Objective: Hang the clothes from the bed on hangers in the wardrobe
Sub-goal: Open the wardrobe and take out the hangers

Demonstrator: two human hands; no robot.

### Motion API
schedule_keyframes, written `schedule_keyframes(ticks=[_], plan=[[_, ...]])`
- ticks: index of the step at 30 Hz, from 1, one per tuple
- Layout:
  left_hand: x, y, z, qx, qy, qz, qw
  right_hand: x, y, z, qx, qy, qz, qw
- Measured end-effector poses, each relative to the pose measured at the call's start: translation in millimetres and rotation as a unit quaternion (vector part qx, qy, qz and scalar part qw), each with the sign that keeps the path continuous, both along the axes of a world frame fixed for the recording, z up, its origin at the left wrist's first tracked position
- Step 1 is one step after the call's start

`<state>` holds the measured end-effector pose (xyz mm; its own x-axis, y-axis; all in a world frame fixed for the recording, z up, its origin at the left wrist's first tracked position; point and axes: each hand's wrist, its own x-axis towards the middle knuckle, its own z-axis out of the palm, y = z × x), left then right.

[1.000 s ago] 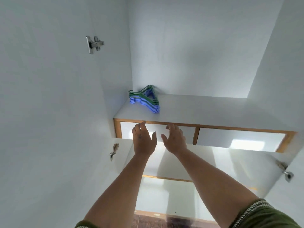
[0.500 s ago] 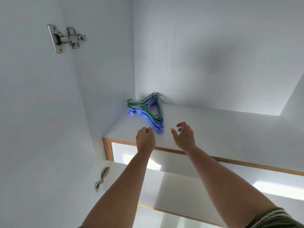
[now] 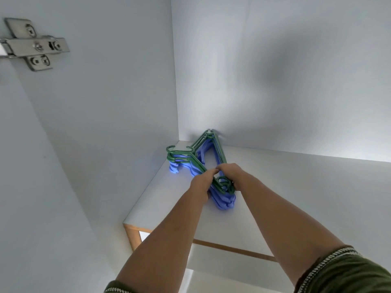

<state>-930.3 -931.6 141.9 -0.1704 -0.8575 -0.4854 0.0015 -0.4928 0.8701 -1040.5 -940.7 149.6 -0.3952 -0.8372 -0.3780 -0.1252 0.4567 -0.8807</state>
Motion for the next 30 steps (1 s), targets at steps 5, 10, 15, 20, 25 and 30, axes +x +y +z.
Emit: schedule_keyframes(ticks=[5,10,15,20,25,30], plan=[[0,-9,4,0.010,0.013,-0.020,1.000,6,-11,18,0.105,0.036,0.059,0.992],[0,-15,5,0.002,0.076,-0.003,0.997,14,-13,19,0.112,-0.041,0.076,0.990],[26,-9,18,-0.017,0.059,-0.024,0.998,21,-6,7,0.098,-0.101,0.093,0.986],[47,-8,20,-0.026,0.046,0.004,0.999,20,-5,7,0.068,-0.150,0.140,0.976],[65,6,17,-0.019,0.085,-0.003,0.996,2,-9,7,-0.028,-0.284,0.080,0.955],[91,23,4,0.003,0.154,-0.034,0.988,-31,-14,17,-0.124,-0.371,0.037,0.920]])
